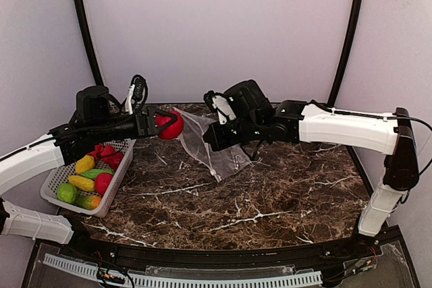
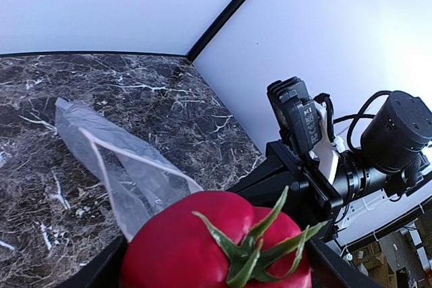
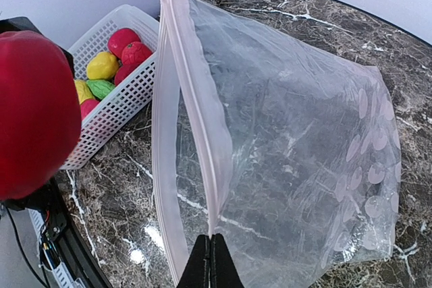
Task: Place the food in the zip-top bag and seal the zipper
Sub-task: Place the fake fruit in the zipper food storage bag, then pick up the fake fruit from the bin.
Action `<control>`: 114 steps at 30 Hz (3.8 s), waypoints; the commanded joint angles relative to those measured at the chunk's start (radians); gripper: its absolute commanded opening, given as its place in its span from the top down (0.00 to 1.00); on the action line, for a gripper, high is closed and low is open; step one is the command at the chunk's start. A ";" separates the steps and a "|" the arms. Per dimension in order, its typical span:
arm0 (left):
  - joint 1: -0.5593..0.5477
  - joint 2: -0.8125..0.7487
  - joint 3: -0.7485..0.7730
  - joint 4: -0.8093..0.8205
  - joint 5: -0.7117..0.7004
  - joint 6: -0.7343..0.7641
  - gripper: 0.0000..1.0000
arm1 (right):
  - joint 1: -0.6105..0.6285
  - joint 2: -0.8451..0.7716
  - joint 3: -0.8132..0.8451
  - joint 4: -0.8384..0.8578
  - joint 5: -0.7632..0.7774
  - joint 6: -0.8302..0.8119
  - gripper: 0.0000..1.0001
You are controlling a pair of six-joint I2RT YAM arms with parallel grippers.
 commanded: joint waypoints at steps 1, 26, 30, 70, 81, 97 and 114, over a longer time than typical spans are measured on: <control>-0.047 0.062 0.022 0.168 0.010 -0.050 0.42 | -0.007 -0.045 0.024 0.015 -0.058 -0.015 1.00; -0.088 0.168 0.055 0.031 -0.147 -0.009 0.41 | -0.043 -0.102 -0.029 0.124 -0.260 0.054 1.00; -0.092 0.186 0.066 0.031 -0.139 -0.007 0.38 | -0.042 -0.096 -0.031 0.130 -0.276 0.059 1.00; -0.104 0.165 0.075 0.039 -0.124 0.018 0.01 | -0.070 -0.115 -0.096 0.167 -0.288 0.093 1.00; -0.097 -0.028 0.106 -0.395 -0.331 0.148 0.01 | -0.086 -0.135 -0.123 0.163 -0.246 0.096 1.00; 0.442 -0.176 -0.112 -0.623 -0.228 0.070 0.01 | -0.090 -0.128 -0.130 0.159 -0.238 0.095 1.00; 0.613 -0.059 -0.288 -0.324 -0.268 0.011 0.10 | -0.093 -0.105 -0.110 0.121 -0.227 0.069 1.00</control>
